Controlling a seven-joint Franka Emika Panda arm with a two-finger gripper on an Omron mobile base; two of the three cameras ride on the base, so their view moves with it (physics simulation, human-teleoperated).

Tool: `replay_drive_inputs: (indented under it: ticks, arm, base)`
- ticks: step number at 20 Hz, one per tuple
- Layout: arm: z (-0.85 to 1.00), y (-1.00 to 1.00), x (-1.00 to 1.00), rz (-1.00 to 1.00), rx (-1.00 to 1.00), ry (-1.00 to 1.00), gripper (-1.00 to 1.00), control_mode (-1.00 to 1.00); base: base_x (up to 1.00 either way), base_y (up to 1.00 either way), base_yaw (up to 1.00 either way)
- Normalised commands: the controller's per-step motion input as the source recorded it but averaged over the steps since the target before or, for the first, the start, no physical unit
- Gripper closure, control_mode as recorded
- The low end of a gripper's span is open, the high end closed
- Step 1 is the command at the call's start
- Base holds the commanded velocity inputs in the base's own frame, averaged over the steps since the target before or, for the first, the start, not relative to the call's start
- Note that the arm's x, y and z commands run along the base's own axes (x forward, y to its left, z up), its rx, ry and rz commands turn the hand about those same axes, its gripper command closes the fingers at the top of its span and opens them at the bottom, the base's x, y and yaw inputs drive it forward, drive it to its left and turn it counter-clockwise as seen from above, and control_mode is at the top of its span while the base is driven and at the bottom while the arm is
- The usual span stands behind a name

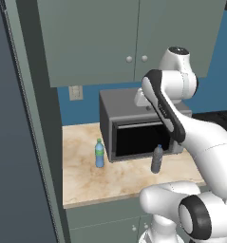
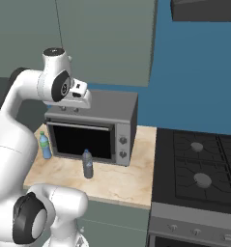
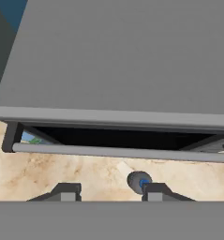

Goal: Take the bottled waters from the counter and place them in the freezer to freeze. Close the freezer door after placing the bottles.

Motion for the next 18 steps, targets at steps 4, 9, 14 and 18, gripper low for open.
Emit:
replay_drive_inputs:
  ticks: [4, 9, 14, 18]
  arm:
    - [0.0, 0.0, 0.01, 0.01, 0.0, 0.0, -1.0, -1.0]
    - [0.0, -0.13, 0.0, 0.0, 0.0, 0.0, -1.0, -1.0]
    - [-0.03, -0.47, -0.05, 0.0, 0.02, 0.0, -1.0, -1.0]
    - [0.0, -0.42, -0.3, 0.0, 0.13, -0.05, -1.0, -1.0]
  base:
    - [0.0, 0.0, 0.0]
    - [0.0, 0.0, 0.0]
    - [0.0, 0.0, 0.0]
    - [0.0, 0.0, 0.0]
